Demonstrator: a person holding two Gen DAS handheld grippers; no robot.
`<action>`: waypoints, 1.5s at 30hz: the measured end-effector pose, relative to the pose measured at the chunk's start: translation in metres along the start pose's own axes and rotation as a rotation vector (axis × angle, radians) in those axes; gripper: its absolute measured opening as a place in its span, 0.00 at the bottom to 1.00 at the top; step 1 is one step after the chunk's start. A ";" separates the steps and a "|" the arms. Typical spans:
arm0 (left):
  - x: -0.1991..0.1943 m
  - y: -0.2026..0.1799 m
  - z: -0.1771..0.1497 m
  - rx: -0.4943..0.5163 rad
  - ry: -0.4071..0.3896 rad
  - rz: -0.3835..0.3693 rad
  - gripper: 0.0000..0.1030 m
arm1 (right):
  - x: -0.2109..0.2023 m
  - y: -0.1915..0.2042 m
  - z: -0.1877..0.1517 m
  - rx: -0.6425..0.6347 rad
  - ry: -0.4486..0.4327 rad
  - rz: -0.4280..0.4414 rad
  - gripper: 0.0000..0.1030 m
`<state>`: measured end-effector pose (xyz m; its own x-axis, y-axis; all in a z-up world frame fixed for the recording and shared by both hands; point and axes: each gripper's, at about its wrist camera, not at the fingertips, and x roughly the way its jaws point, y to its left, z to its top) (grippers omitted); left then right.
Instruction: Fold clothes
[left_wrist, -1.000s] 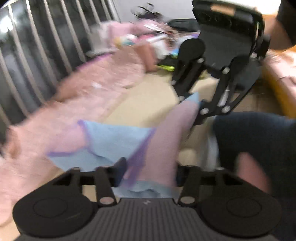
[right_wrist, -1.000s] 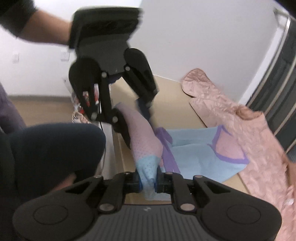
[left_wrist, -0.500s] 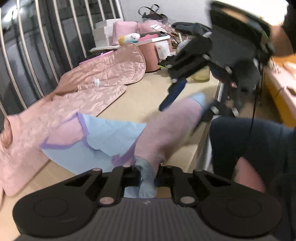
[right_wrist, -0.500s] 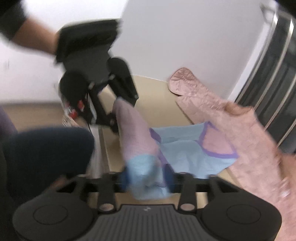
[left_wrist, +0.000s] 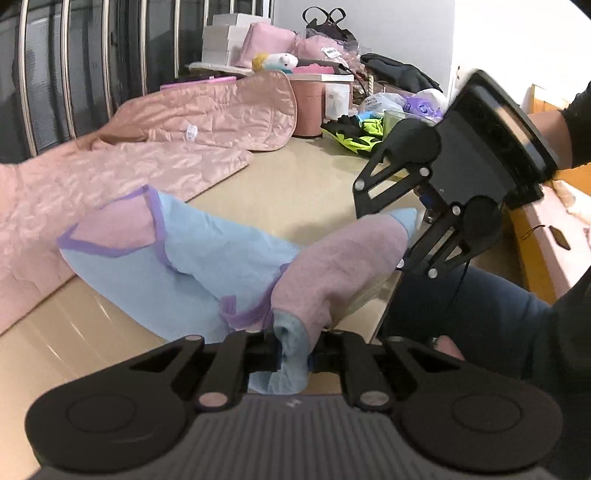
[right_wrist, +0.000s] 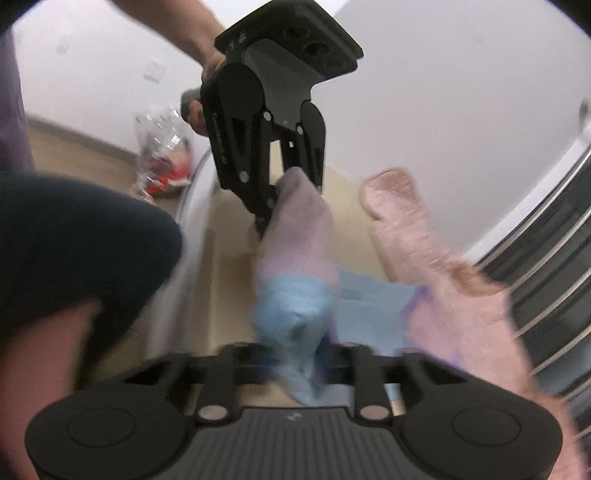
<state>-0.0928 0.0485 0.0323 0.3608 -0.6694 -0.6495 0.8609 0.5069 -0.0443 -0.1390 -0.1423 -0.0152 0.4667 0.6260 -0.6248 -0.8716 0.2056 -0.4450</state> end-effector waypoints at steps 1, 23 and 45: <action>0.000 0.005 0.001 -0.029 0.006 -0.032 0.10 | -0.002 -0.008 -0.001 0.078 0.000 0.041 0.12; 0.002 0.082 -0.012 -0.724 -0.165 0.051 0.43 | 0.005 -0.130 -0.075 1.137 -0.124 0.165 0.30; 0.004 0.046 -0.031 -0.878 -0.328 0.336 0.51 | 0.001 -0.114 -0.064 1.149 -0.100 -0.003 0.31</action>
<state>-0.0634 0.0862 0.0044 0.7325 -0.4671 -0.4953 0.1724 0.8311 -0.5288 -0.0296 -0.2134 -0.0068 0.4994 0.6706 -0.5486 -0.5169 0.7387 0.4325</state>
